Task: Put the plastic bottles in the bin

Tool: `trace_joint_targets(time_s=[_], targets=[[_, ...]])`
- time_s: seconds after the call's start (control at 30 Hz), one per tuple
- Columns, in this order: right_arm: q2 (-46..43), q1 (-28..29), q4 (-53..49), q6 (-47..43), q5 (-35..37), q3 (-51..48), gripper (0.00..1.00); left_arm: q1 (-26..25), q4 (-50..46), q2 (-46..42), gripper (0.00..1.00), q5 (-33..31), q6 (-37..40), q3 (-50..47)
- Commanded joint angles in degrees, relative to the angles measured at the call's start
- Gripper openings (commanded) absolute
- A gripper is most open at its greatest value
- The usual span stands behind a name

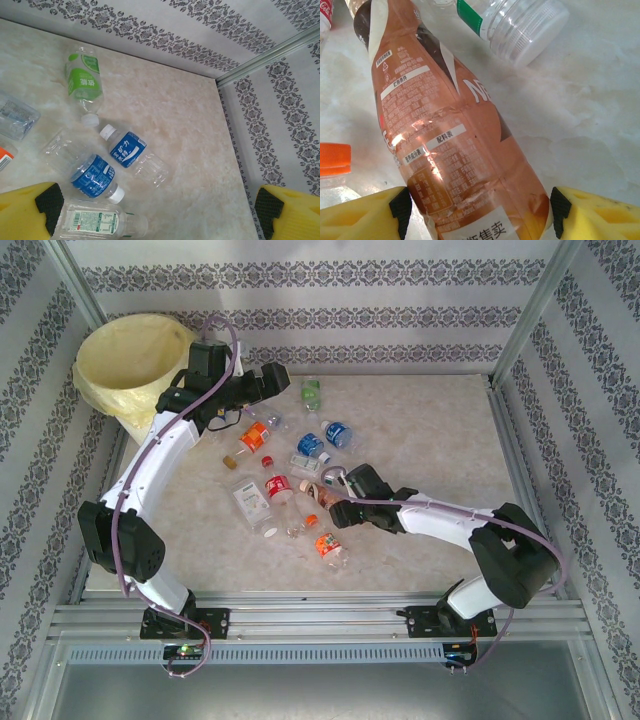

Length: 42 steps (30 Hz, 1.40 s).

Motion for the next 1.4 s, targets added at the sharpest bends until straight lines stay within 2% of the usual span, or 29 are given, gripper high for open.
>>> trace_joint_targets(time_s=[0.0, 0.13, 0.27, 0.43, 0.67, 0.93, 1.0, 1.13, 1.37], targets=[[1.83, -0.51, 0.51, -0.32, -1.54, 0.79, 0.76, -0.51, -1.71, -0.13, 1.00, -0.64, 1.44, 1.62], [4.49, -0.52, -0.02, -0.62, -1.67, 1.92, 0.85, -0.53, -1.91, 0.41, 1.00, -0.34, 1.44, 1.62], [5.78, -0.55, 0.36, -0.77, -1.28, 2.50, 0.85, -0.54, -2.20, 0.59, 1.00, -0.33, 1.63, 1.62], [5.16, -0.51, 0.80, -0.91, -0.21, 2.77, 0.74, -0.53, -2.29, 0.99, 1.00, -0.42, 1.70, 1.62], [-0.73, -0.59, 1.61, -2.61, 0.18, 1.63, 0.60, -0.50, -1.44, 2.30, 1.00, 1.49, 0.95, 1.40], [-8.89, -1.64, 5.48, -1.61, 1.36, -0.17, 0.53, -0.60, 4.68, 4.60, 1.00, 7.40, -3.84, -0.93], [-10.33, -2.31, 5.74, -1.94, -0.49, -0.56, 0.56, -0.68, 5.17, 5.12, 1.00, 7.93, -4.21, -0.93], [-9.24, -2.75, 3.75, -7.40, -2.55, -0.33, 0.77, -0.87, 4.83, 5.23, 1.00, 7.76, -4.36, -1.09], [1.51, -2.80, -8.78, -21.76, -5.52, 9.97, 0.78, -0.88, 3.96, 3.56, 1.00, 6.12, -3.78, -3.37]])
